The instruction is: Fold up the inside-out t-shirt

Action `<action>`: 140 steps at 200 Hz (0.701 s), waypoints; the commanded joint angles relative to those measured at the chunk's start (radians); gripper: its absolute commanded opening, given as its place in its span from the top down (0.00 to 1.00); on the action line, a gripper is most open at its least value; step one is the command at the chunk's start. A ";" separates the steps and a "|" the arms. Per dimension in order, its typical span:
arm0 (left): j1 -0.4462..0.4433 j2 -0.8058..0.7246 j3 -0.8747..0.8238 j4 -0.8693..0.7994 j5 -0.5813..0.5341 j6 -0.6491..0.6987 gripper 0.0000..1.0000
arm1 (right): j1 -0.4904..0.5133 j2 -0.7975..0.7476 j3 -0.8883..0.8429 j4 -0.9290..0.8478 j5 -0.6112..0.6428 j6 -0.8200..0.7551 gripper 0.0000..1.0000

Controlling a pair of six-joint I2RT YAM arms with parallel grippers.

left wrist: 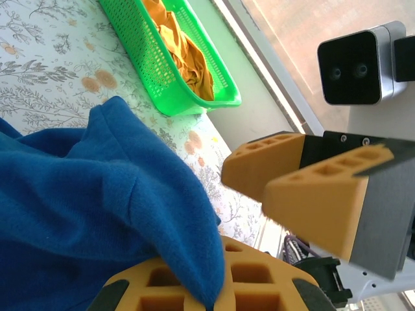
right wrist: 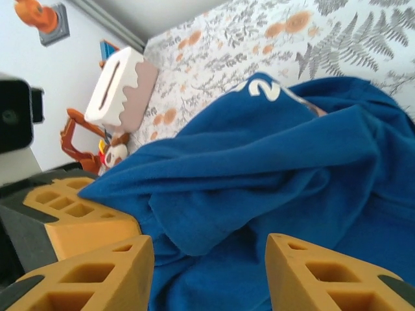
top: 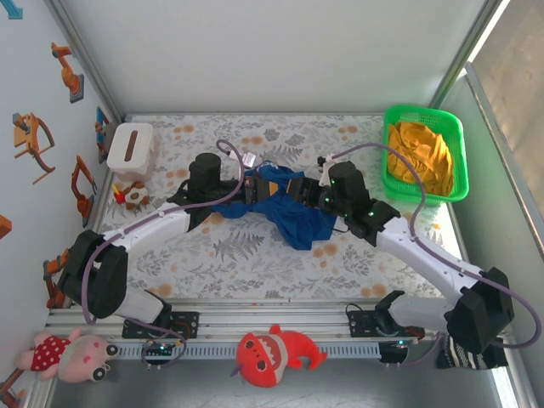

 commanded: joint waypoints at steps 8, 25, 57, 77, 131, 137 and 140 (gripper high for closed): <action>0.007 -0.004 0.016 0.030 0.025 -0.009 1.00 | 0.039 0.064 0.069 -0.044 0.065 -0.050 0.52; 0.007 -0.006 0.018 0.028 0.026 -0.009 1.00 | 0.046 0.099 0.085 -0.035 0.066 -0.052 0.52; 0.008 -0.016 0.014 0.013 0.028 0.000 1.00 | 0.044 0.150 0.136 -0.053 0.103 -0.077 0.65; 0.009 -0.022 0.002 0.012 0.027 0.002 1.00 | 0.031 0.161 0.169 -0.082 0.125 -0.095 0.92; 0.049 -0.026 -0.008 -0.090 -0.075 0.032 1.00 | -0.004 0.030 0.239 -0.162 0.060 -0.138 1.00; 0.057 -0.024 -0.006 -0.095 -0.082 0.033 1.00 | -0.006 0.008 0.245 -0.163 0.050 -0.137 1.00; 0.062 -0.021 -0.005 -0.098 -0.085 0.033 0.99 | -0.007 -0.003 0.248 -0.165 0.044 -0.138 1.00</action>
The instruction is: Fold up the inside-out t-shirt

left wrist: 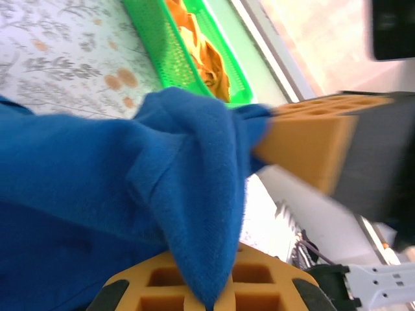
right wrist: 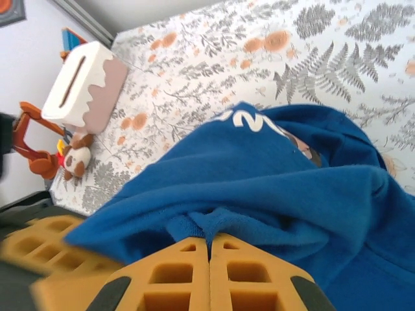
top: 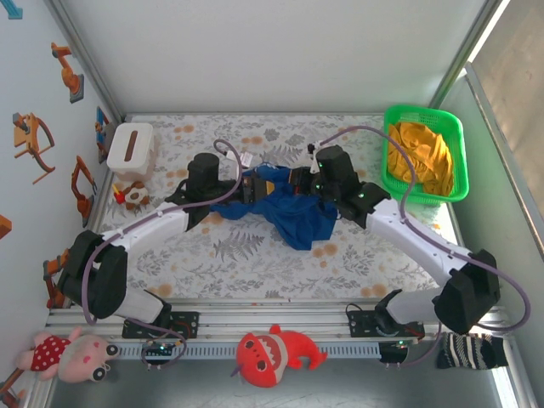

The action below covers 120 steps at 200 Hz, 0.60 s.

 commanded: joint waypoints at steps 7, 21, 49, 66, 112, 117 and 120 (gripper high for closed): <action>0.042 -0.013 0.001 -0.058 -0.055 0.028 0.90 | -0.009 -0.128 0.068 -0.038 -0.044 -0.032 1.00; 0.061 -0.004 0.010 -0.076 -0.068 0.030 0.63 | -0.013 -0.155 0.083 -0.041 -0.074 -0.033 1.00; 0.079 -0.028 0.026 -0.129 -0.088 0.060 0.36 | -0.022 -0.148 0.103 -0.056 -0.113 -0.044 1.00; 0.078 -0.067 0.020 -0.159 -0.108 0.070 0.33 | -0.028 -0.137 0.095 -0.055 -0.114 -0.042 1.00; -0.013 -0.197 -0.019 -0.206 -0.226 0.092 0.32 | -0.029 -0.120 0.069 -0.049 -0.106 -0.039 1.00; -0.036 -0.206 -0.019 -0.211 -0.246 0.098 0.32 | -0.029 -0.118 0.066 -0.049 -0.105 -0.037 1.00; -0.048 -0.211 -0.019 -0.216 -0.260 0.104 0.32 | -0.029 -0.118 0.064 -0.049 -0.103 -0.036 1.00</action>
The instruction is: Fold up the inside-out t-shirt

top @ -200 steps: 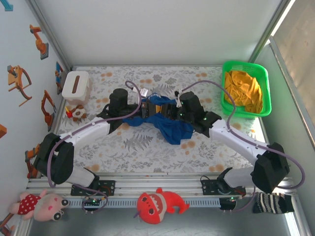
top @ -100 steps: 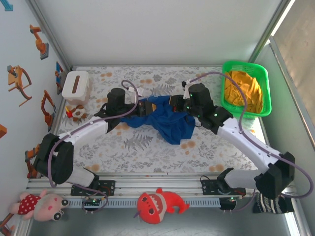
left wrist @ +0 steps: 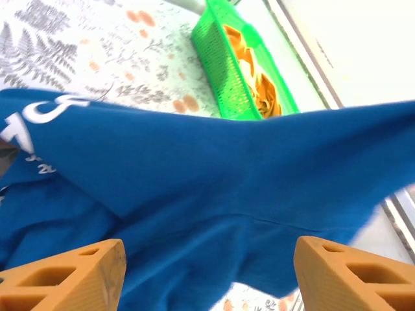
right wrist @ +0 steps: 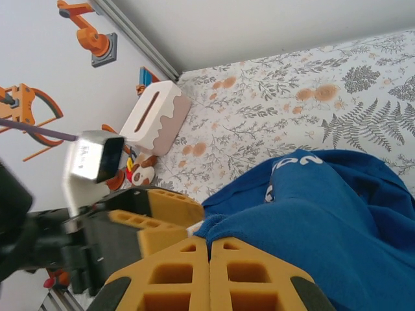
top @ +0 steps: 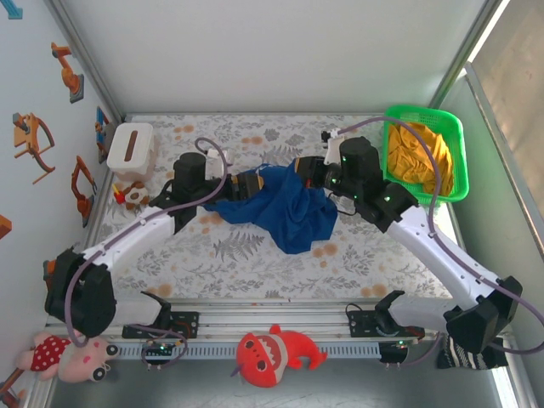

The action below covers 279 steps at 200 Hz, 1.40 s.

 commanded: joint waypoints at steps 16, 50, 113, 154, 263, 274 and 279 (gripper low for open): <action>-0.158 -0.071 -0.006 -0.056 -0.161 0.078 0.32 | -0.006 -0.001 -0.026 0.010 0.000 -0.012 1.00; -0.278 -0.027 0.033 -0.067 -0.310 0.133 0.31 | -0.006 0.001 -0.038 0.018 0.003 0.000 1.00; -0.300 0.125 0.118 -0.022 -0.338 0.175 0.31 | -0.006 0.008 -0.052 0.039 -0.006 0.025 1.00; -0.303 0.177 0.125 0.029 -0.287 0.165 0.31 | -0.006 0.018 -0.050 0.040 -0.006 0.026 1.00; -0.147 0.040 0.039 0.180 0.159 0.036 1.00 | -0.078 0.062 -0.110 0.042 0.092 0.037 1.00; -0.128 0.033 0.042 0.174 0.222 0.029 1.00 | -0.090 0.075 -0.115 0.047 0.089 0.039 1.00; -0.120 0.032 0.045 0.169 0.249 0.028 1.00 | -0.095 0.080 -0.118 0.052 0.084 0.040 1.00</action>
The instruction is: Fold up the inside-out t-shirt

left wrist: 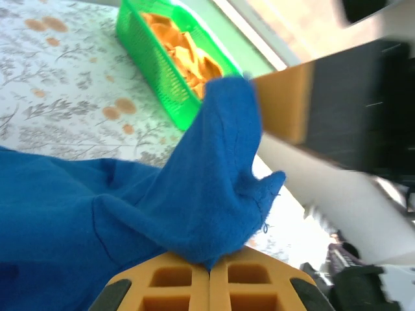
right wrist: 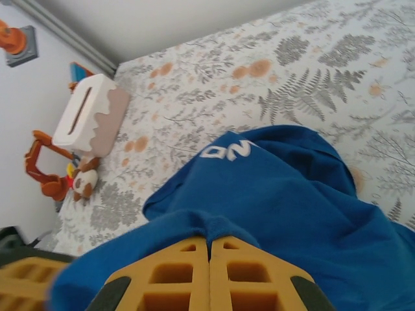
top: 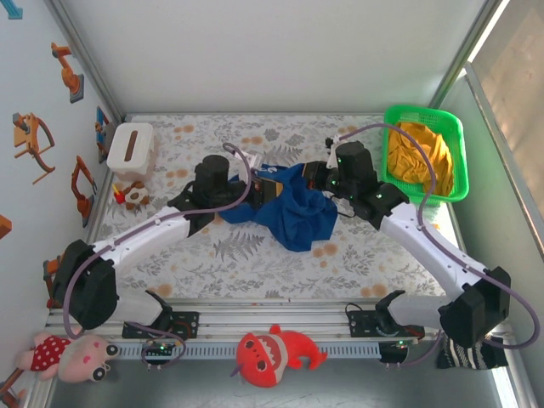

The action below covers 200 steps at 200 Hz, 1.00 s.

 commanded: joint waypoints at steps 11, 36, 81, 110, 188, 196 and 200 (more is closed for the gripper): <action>0.040 -0.035 -0.004 0.053 0.274 -0.052 1.00 | -0.029 0.034 -0.023 0.037 0.016 0.013 1.00; 0.063 -0.011 0.007 0.056 0.407 -0.081 0.98 | -0.034 0.055 -0.016 0.043 -0.018 0.011 1.00; 0.164 -0.037 -0.108 0.045 0.286 -0.077 0.54 | -0.034 0.062 -0.050 0.109 -0.103 0.036 1.00; 0.161 -0.062 -0.137 -0.089 0.100 -0.013 0.45 | -0.012 0.055 -0.133 0.220 -0.112 0.101 1.00; -0.110 -0.128 -0.192 -0.104 -0.366 0.035 0.32 | 0.065 0.087 -0.132 0.265 -0.061 0.153 1.00; -0.121 -0.105 -0.185 -0.091 -0.373 0.034 0.31 | 0.072 0.086 -0.132 0.265 -0.055 0.159 1.00; -0.126 -0.091 -0.180 -0.086 -0.373 0.036 0.31 | 0.075 0.085 -0.130 0.266 -0.050 0.161 1.00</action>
